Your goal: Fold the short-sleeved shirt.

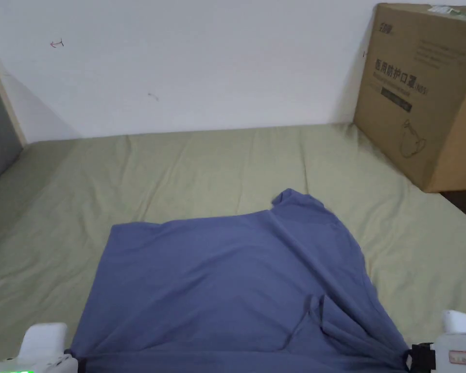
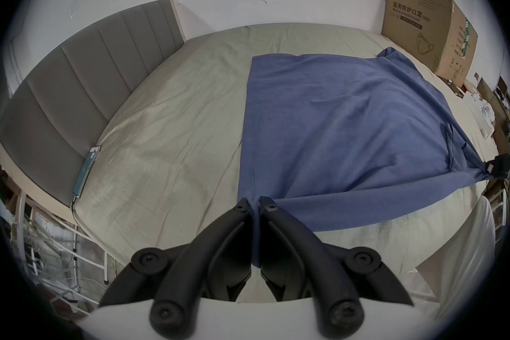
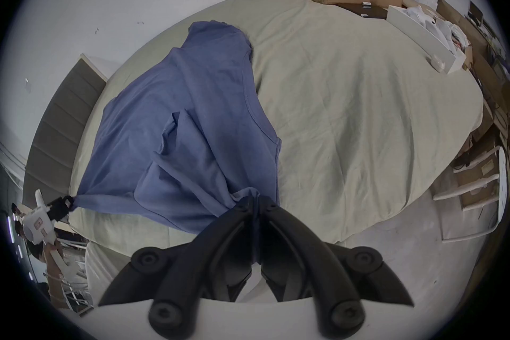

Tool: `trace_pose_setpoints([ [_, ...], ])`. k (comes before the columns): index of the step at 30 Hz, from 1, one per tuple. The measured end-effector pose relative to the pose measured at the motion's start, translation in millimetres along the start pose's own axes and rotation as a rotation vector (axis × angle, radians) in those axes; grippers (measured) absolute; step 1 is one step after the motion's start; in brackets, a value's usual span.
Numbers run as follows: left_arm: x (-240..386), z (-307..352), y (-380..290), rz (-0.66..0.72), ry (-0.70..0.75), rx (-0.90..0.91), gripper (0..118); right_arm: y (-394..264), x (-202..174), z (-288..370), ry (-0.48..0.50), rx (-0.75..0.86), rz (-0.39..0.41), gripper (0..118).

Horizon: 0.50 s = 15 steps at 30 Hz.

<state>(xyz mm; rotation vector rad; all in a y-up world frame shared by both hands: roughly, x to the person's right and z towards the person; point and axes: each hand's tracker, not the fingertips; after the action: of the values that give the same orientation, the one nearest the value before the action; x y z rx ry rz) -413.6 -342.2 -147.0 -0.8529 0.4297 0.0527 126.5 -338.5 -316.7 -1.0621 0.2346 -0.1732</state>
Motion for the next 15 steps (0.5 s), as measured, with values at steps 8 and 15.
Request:
trace_pose_setpoints([
  [8,-9.6,28.0,2.5,0.050,-0.043,0.025,101,0.2,-12.5,23.6,0.028,0.100,0.135,107],
  [15,-1.7,54.5,-25.2,0.086,-0.089,0.053,4,-26.8,-31.1,51.2,0.030,0.117,0.212,54],
])
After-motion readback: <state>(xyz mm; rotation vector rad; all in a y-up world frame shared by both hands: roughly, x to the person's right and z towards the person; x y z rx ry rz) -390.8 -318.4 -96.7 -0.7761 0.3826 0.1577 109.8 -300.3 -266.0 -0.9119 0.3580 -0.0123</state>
